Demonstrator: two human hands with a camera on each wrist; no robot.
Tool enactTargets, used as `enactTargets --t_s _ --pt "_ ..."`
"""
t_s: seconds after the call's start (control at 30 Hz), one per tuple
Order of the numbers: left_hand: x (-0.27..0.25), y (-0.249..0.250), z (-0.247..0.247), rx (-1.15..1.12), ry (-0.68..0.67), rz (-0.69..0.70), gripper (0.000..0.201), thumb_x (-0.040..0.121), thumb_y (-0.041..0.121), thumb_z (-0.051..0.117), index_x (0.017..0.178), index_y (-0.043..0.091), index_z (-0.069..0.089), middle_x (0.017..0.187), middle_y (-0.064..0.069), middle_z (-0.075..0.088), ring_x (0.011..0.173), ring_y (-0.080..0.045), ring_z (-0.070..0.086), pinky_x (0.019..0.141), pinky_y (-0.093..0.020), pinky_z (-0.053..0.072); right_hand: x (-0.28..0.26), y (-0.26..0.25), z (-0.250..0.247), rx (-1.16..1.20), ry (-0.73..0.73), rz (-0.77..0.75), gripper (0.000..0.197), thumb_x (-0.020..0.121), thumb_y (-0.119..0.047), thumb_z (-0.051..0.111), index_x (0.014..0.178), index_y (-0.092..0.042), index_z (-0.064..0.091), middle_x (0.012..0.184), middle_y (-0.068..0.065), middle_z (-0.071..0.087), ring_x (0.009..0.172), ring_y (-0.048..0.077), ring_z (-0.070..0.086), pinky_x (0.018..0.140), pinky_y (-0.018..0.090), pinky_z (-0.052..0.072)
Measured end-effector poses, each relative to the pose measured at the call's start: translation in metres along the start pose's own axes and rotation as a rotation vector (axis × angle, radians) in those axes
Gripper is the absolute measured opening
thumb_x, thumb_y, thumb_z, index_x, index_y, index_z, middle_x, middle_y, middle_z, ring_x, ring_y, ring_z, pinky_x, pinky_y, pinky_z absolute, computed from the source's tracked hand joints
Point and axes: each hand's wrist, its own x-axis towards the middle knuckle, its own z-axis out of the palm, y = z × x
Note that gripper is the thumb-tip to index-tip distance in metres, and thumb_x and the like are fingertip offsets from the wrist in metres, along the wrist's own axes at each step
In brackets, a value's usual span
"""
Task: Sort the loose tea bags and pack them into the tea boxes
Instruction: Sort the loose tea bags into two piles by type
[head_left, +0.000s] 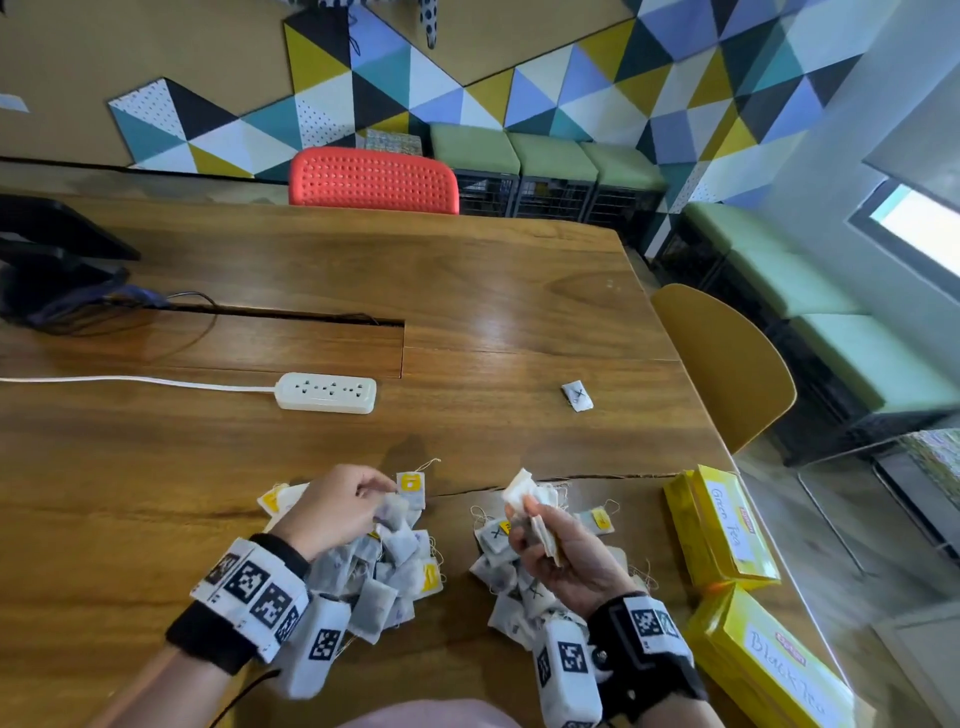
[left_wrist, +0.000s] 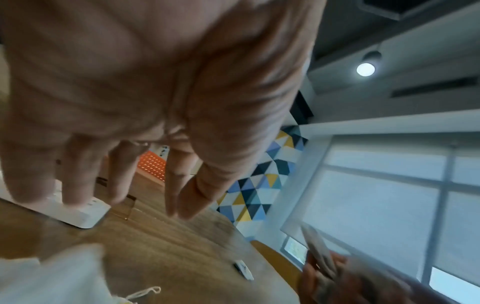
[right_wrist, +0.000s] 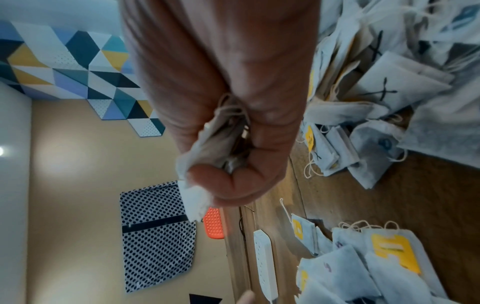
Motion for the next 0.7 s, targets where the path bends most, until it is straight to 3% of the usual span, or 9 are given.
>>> enactTargets --t_s 0.07,0.13,0.2,0.27,0.37,0.43,0.53,0.63,0.7 --pt "-0.003 0.0 0.003 0.194 0.065 0.053 0.027 0.094 0.013 0.052 0.117 0.023 0.062 0.13 -0.003 0.053 0.101 -0.01 0.057 0.082 -0.019 0.042 0.0 0.002 0.006 -0.032 0.046 -0.007 0.026 0.082 -0.012 0.068 0.101 0.0 0.055 0.083 0.014 0.061 0.064 0.016 0.061 0.034 0.017 0.043" --pt "-0.006 0.007 0.011 0.191 0.127 0.147 0.029 0.094 0.024 0.056 0.123 0.025 0.06 0.137 -0.001 0.045 0.12 -0.011 0.047 0.095 -0.019 0.032 0.002 0.005 0.011 -0.087 0.063 0.003 0.017 0.088 -0.011 0.061 0.1 -0.001 0.055 0.084 0.015 0.062 0.064 0.018 0.061 0.035 0.018 0.044" --pt "-0.005 0.017 0.023 0.083 0.071 0.235 0.03 0.093 0.037 0.057 0.121 0.027 0.061 0.13 0.007 0.05 0.116 -0.006 0.049 0.096 -0.019 0.035 0.006 0.01 0.014 -0.191 0.051 0.007 0.017 0.087 -0.013 0.063 0.098 -0.001 0.056 0.084 0.016 0.06 0.064 0.018 0.061 0.037 0.019 0.045" --pt "-0.005 0.027 0.033 -0.046 -0.019 0.263 0.032 0.089 0.043 0.061 0.116 0.027 0.064 0.115 0.013 0.059 0.103 0.002 0.056 0.089 -0.018 0.044 0.008 0.014 0.017 -0.316 0.037 0.006 0.024 0.082 -0.017 0.068 0.098 -0.001 0.058 0.082 0.015 0.06 0.064 0.018 0.06 0.04 0.019 0.045" --pt "-0.003 0.033 0.041 -0.111 0.021 0.32 0.015 0.084 0.033 0.071 0.095 0.024 0.071 0.09 0.016 0.068 0.082 0.007 0.06 0.073 -0.009 0.045 0.008 0.017 0.024 -0.429 0.027 0.008 0.025 0.082 -0.022 0.067 0.097 -0.003 0.061 0.079 0.011 0.062 0.064 0.017 0.058 0.044 0.019 0.043" --pt "0.001 0.028 0.04 -0.139 0.06 0.312 0.004 0.084 0.025 0.072 0.087 0.022 0.071 0.082 0.013 0.069 0.077 0.004 0.062 0.071 -0.011 0.046 0.009 0.016 0.026 -0.41 0.047 0.012 0.027 0.089 -0.024 0.06 0.104 -0.002 0.06 0.081 0.012 0.063 0.065 0.018 0.058 0.043 0.02 0.044" --pt "0.005 0.019 0.032 -0.225 0.066 0.223 0.004 0.086 0.024 0.069 0.088 0.021 0.067 0.085 0.008 0.07 0.079 -0.006 0.066 0.075 -0.024 0.055 0.009 0.014 0.022 -0.336 0.099 0.022 0.036 0.096 -0.03 0.053 0.114 0.001 0.058 0.089 0.015 0.064 0.068 0.019 0.06 0.041 0.022 0.045" --pt "0.006 0.005 0.019 -0.108 0.097 0.159 0.01 0.09 0.022 0.064 0.099 0.024 0.061 0.095 0.007 0.067 0.084 -0.004 0.064 0.066 -0.015 0.051 0.008 0.011 0.019 -0.25 0.093 0.027 0.042 0.096 -0.034 0.051 0.118 0.001 0.058 0.101 0.017 0.065 0.077 0.023 0.062 0.046 0.024 0.049" --pt "0.003 -0.006 0.011 -0.01 0.122 0.112 0.016 0.091 0.019 0.061 0.106 0.025 0.059 0.098 0.007 0.065 0.083 -0.004 0.062 0.066 -0.016 0.051 0.006 0.009 0.019 -0.214 0.09 0.029 0.04 0.098 -0.035 0.047 0.116 -0.001 0.058 0.108 0.016 0.066 0.085 0.026 0.063 0.051 0.028 0.054"
